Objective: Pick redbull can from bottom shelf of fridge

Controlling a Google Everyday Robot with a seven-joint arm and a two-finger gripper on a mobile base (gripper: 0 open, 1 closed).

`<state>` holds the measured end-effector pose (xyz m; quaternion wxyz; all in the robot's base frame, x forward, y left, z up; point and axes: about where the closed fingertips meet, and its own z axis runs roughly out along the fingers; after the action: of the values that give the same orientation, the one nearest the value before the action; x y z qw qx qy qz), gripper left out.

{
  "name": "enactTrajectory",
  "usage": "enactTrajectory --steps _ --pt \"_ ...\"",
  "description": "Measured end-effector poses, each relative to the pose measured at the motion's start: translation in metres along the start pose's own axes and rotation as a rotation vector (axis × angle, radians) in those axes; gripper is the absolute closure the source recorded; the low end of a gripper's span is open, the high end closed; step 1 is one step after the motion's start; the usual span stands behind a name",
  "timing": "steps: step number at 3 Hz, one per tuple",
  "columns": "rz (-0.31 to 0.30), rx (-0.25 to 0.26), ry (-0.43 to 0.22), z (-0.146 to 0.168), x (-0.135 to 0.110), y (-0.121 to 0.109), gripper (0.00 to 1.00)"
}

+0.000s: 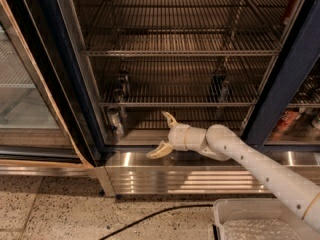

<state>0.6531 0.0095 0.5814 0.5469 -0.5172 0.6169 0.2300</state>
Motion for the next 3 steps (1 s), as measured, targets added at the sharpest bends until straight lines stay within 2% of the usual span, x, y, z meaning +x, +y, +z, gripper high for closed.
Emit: enactTrajectory --steps 2,3 --pt "-0.016 0.028 0.012 0.002 0.0 -0.004 0.0" --pt "0.035 0.105 -0.035 0.021 0.002 -0.013 0.0"
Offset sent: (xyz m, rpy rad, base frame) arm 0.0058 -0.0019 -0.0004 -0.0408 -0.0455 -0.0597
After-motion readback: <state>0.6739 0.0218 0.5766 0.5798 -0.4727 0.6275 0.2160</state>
